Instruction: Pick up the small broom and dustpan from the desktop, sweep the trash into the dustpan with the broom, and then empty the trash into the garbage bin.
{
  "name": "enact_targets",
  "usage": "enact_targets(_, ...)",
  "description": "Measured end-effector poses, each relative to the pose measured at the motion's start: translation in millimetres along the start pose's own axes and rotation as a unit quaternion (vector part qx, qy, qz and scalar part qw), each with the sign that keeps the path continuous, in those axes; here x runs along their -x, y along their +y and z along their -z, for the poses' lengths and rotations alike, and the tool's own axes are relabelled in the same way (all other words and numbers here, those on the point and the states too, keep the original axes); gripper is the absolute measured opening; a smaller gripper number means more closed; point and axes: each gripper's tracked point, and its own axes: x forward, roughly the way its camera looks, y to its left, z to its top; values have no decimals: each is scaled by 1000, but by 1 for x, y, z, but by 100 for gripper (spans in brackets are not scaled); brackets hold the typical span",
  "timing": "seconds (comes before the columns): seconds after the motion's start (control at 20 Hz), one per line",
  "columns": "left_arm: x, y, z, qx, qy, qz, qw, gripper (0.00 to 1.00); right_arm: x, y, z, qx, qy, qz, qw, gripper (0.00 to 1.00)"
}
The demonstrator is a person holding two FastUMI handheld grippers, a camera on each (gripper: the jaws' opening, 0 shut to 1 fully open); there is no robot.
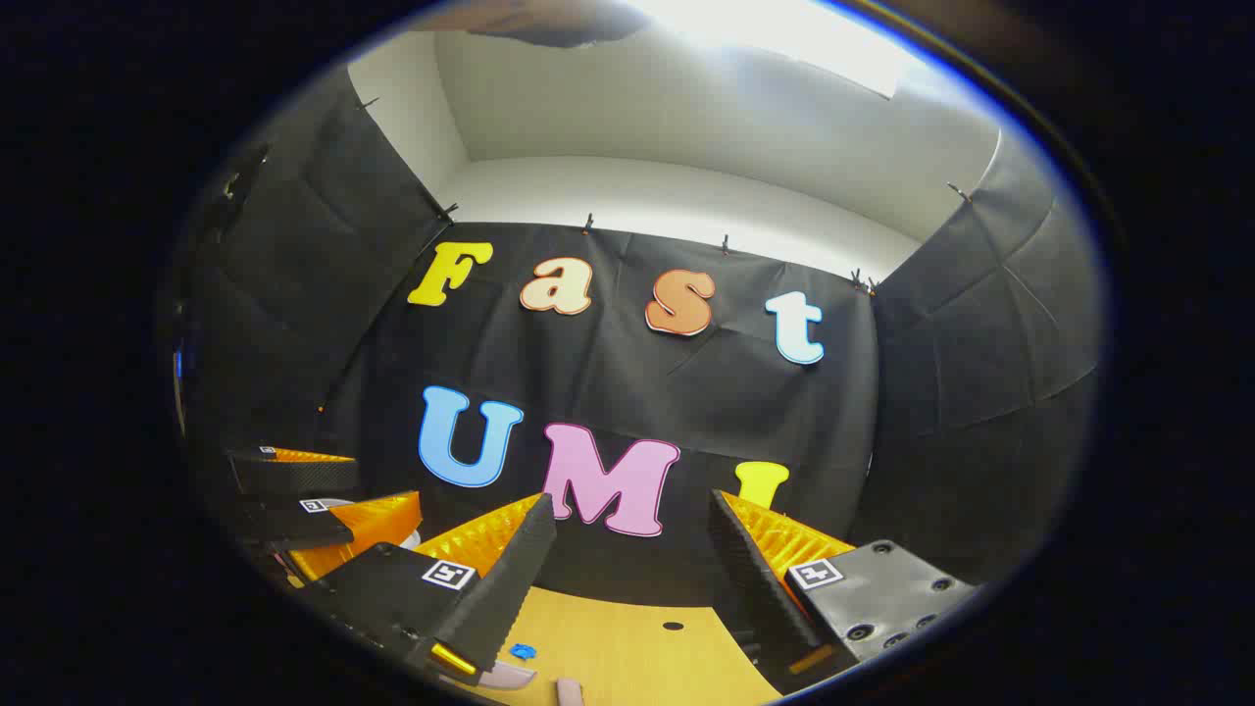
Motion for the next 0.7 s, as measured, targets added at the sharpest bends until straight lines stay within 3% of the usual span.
enact_targets(0.45, -4, -15, -37, -37, -75, 37, 996, 82, -7, -11, -3, 7, -1, 21, 1000, 96)
enact_targets(0.7, -3, -10, -36, -30, -70, 42, 996, 82, -5, -10, -12, -3, -11, 22, 1000, 99)
